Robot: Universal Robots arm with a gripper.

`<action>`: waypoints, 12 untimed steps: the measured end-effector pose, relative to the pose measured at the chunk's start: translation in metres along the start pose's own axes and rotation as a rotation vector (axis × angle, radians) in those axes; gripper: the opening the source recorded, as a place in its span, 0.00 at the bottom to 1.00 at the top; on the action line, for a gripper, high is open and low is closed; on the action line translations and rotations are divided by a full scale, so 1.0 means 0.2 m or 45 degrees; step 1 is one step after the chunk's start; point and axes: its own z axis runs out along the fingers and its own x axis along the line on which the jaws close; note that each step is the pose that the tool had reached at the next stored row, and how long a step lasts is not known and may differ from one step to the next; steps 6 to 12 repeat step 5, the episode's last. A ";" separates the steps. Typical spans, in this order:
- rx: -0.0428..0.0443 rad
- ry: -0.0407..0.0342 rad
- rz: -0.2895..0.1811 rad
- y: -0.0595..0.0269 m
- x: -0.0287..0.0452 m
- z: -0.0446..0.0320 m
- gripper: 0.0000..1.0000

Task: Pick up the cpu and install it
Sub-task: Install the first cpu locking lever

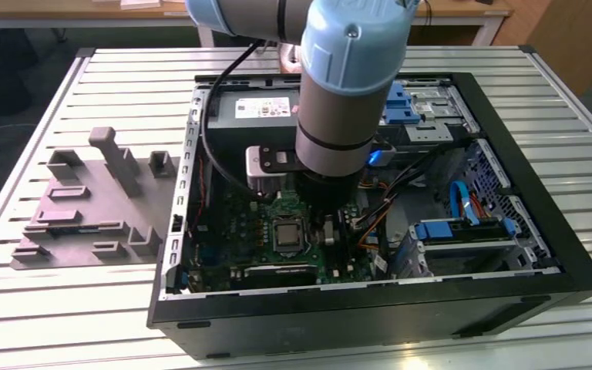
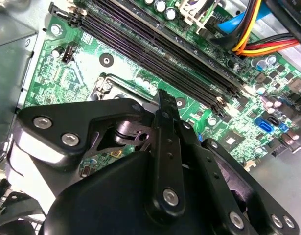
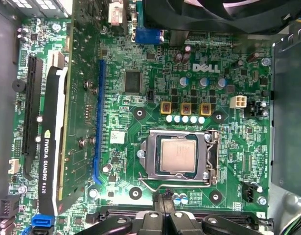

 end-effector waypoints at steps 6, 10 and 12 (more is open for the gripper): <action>0.000 0.0000 0.000 0.000 0.000 -0.006 0.11; 0.000 0.0000 0.000 0.000 0.000 -0.006 0.11; 0.000 0.0000 0.000 0.000 0.000 -0.006 0.11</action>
